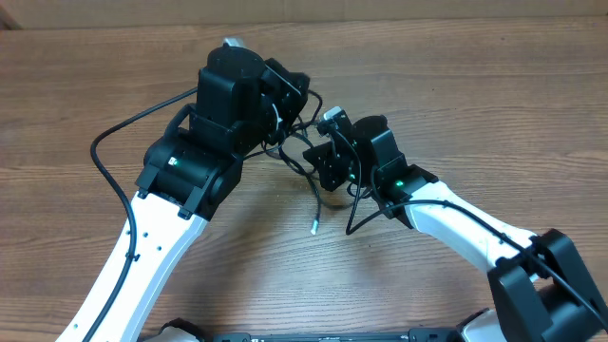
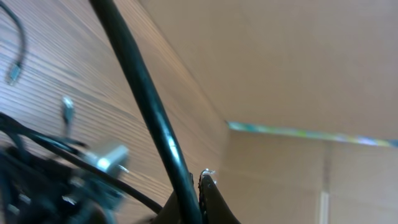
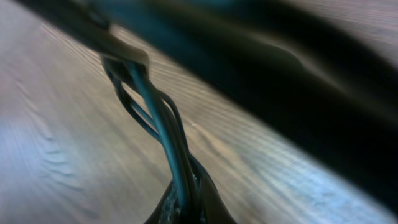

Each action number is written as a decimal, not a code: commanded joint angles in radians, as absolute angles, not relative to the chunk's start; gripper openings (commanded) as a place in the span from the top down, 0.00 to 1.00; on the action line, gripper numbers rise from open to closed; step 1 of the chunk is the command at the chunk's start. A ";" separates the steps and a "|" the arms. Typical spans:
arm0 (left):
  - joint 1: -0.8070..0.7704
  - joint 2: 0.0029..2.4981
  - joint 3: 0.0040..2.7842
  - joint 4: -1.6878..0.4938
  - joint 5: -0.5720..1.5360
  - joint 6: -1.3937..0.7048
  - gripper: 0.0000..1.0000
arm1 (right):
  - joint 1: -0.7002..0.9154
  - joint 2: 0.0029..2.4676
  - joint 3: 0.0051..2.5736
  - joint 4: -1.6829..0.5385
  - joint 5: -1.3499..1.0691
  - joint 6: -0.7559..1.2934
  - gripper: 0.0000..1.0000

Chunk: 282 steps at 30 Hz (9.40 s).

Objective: Untangle cables

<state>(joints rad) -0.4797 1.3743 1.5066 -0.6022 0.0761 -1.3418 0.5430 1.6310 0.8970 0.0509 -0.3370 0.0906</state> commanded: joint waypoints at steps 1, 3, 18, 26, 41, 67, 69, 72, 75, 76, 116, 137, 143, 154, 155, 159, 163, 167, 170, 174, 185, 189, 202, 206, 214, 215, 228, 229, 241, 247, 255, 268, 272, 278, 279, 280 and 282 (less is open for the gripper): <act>-0.476 1.352 1.523 -0.694 -0.124 -1.252 0.92 | 0.511 1.501 0.899 -0.036 -0.492 0.236 0.96; -0.475 1.357 1.523 -0.738 -0.164 -1.252 0.80 | 0.489 1.454 0.899 -0.095 -0.543 0.244 0.96; -0.473 1.427 1.523 -0.956 -0.190 -1.120 0.18 | 0.321 1.343 0.899 -0.341 -0.900 0.424 0.96; -0.474 1.433 1.523 -1.094 -0.143 -1.009 0.17 | 0.301 1.343 0.899 -0.355 -0.902 0.450 0.96; -0.499 1.483 1.518 -1.118 0.097 -0.471 0.06 | 0.301 1.343 0.899 -0.366 -0.904 0.657 0.96; -0.530 1.713 1.518 -1.076 0.212 -0.507 0.96 | 0.301 1.343 0.899 -0.374 -0.801 0.616 0.96; -0.531 1.713 1.518 -1.068 0.216 -0.528 0.96 | 0.301 1.343 0.899 -0.374 -0.800 0.616 0.96; -0.530 1.713 1.518 -1.044 0.253 -0.569 0.96 | 0.305 1.343 0.899 -0.397 -0.764 0.616 0.96; -0.530 1.713 1.519 -0.997 0.292 -0.635 0.96 | 0.318 1.343 0.899 -0.434 -0.749 0.572 0.96; -0.530 1.713 1.519 -0.979 0.292 -0.682 0.96 | 0.326 1.343 0.899 -0.448 -0.748 0.554 0.96; -0.165 1.608 1.530 -0.896 0.933 -0.318 0.72 | 0.207 1.348 0.898 -0.664 -0.231 0.412 0.96; -0.544 1.630 1.526 -0.957 0.248 -1.020 0.46 | 0.207 1.348 0.898 -0.658 -0.327 0.358 0.96; -0.580 1.705 1.526 -0.950 0.257 -1.074 0.50 | 0.207 1.348 0.898 -0.653 -0.395 0.358 0.96; -0.634 1.832 1.526 -0.929 0.237 -1.043 0.58 | 0.207 1.348 0.898 -0.648 -0.406 0.358 0.96; -0.637 1.843 1.526 -0.923 0.229 -1.043 0.58 | 0.207 1.348 0.898 -0.649 -0.406 0.358 0.96; -0.643 1.875 1.526 -0.878 0.205 -1.039 0.57 | 0.207 1.348 0.898 -0.649 -0.406 0.358 0.96; -0.643 1.897 1.526 -0.841 0.181 -1.039 0.59 | 0.207 1.348 0.898 -0.656 -0.406 0.358 0.96; -0.644 1.914 1.526 -0.841 0.167 -1.039 0.76 | 0.207 1.348 0.898 -0.656 -0.407 0.358 0.96; -0.649 1.937 1.526 -0.841 0.146 -1.024 0.86 | 0.207 1.348 0.898 -0.656 -0.407 0.358 0.96; -0.649 1.959 1.526 -0.840 0.146 -1.024 0.96 | 0.207 1.348 0.898 -0.660 -0.417 0.358 0.96; -0.614 1.893 1.702 -0.868 0.276 -0.924 0.96 | 0.207 1.348 0.898 -0.706 -0.303 0.358 0.96; -0.610 1.846 1.787 -0.868 0.366 -0.802 0.95 | 0.207 1.348 0.898 -0.735 -0.200 0.359 0.96; -0.541 1.621 1.815 -1.077 0.400 -0.354 0.96 | 0.128 1.348 0.898 -0.764 0.090 0.476 0.96; -0.513 1.584 1.815 -1.107 0.535 -0.216 0.96 | 0.079 1.348 0.898 -0.757 0.164 0.484 0.96; -0.450 1.562 1.815 -1.135 0.611 -0.034 0.96 | -0.062 1.348 0.898 -0.754 0.179 0.556 0.96; -0.441 1.562 1.815 -1.141 0.601 -0.038 0.96 | -0.077 1.348 0.898 -0.754 0.131 0.549 0.96; -0.433 1.640 1.815 -1.147 0.479 -0.265 0.56 | -0.089 1.346 0.899 -0.675 -0.492 0.204 0.96; -0.433 1.653 1.815 -1.149 0.479 -0.293 0.56 | -0.089 1.346 0.899 -0.675 -0.493 0.204 0.96; -0.548 1.931 1.815 -1.132 0.480 -0.647 0.52 | -0.089 1.346 0.899 -0.659 -0.579 0.091 0.96; -0.584 2.055 1.815 -1.060 0.480 -0.696 0.51 | -0.089 1.346 0.899 -0.659 -0.579 0.091 0.96; -0.602 2.183 1.815 -0.970 0.498 -0.804 0.53 | -0.089 1.346 0.899 -0.662 -0.579 0.092 0.96; -0.605 2.257 1.815 -0.760 0.486 -0.976 0.69 | -0.084 1.346 0.899 -0.667 -0.607 0.092 0.96; -0.615 2.265 1.815 -0.765 0.487 -0.976 0.72 | -0.084 1.346 0.899 -0.666 -0.608 0.092 0.96; -0.646 2.266 1.815 -0.781 0.454 -0.976 0.70 | -0.084 1.346 0.899 -0.666 -0.607 0.092 0.96; -0.653 2.266 1.815 -0.785 0.440 -0.976 0.73 | -0.084 1.346 0.899 -0.666 -0.607 0.092 0.96; -0.659 2.266 1.815 -0.789 0.429 -0.976 0.76 | -0.084 1.346 0.899 -0.666 -0.607 0.092 0.96; -0.669 2.266 1.815 -0.800 0.411 -0.974 0.90 | -0.084 1.346 0.899 -0.666 -0.604 0.092 0.96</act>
<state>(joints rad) -0.6491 2.2467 1.7943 -0.7906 0.4545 -0.9714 -0.0898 1.3521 0.8955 -0.6731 -0.5873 0.1036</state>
